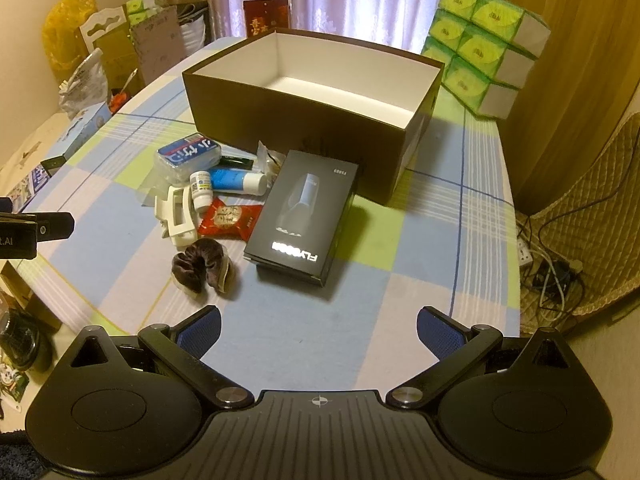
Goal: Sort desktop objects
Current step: 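Move the left tool toward the brown scrunchie while the right tool approaches the black FLYCO box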
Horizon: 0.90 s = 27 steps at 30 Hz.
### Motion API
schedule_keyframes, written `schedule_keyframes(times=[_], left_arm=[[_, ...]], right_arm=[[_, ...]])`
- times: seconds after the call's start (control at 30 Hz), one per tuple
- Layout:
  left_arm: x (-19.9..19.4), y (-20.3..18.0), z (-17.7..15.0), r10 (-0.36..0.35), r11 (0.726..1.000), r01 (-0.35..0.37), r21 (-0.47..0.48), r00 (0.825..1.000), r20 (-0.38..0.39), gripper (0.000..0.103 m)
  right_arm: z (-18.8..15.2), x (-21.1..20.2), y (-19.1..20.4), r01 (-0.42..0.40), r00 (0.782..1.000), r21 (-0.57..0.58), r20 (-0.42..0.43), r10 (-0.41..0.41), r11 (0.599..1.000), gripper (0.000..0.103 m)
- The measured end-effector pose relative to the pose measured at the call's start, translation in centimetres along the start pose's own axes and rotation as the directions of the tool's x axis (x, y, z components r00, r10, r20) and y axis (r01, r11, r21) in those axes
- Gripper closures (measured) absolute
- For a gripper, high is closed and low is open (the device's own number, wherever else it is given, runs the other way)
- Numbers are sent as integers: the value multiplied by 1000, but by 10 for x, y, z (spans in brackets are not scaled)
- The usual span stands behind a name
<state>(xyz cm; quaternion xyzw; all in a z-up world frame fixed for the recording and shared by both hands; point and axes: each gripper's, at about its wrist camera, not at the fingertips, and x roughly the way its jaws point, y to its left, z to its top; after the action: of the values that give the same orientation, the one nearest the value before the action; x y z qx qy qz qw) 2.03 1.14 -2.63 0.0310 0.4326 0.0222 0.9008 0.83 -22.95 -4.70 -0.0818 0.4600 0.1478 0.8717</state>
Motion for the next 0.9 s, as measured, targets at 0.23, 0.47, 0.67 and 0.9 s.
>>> schedule_keyframes(times=[0.23, 0.47, 0.67, 0.9], left_arm=[[4, 0, 0, -17, 1000, 17, 9, 1000, 0, 1], [10, -5, -1, -47, 998, 48, 29, 999, -7, 1], [14, -11, -2, -89, 994, 88, 63, 996, 1, 1], [20, -17, -4, -154, 982, 151, 114, 988, 22, 4]], right_arm=[[0, 2, -1, -8, 1000, 11, 1, 8, 1000, 2], [0, 4, -2, -24, 1000, 27, 5, 24, 999, 2], [0, 8, -5, -39, 999, 55, 4, 39, 998, 2], [-2, 12, -14, -67, 997, 94, 31, 65, 993, 2]])
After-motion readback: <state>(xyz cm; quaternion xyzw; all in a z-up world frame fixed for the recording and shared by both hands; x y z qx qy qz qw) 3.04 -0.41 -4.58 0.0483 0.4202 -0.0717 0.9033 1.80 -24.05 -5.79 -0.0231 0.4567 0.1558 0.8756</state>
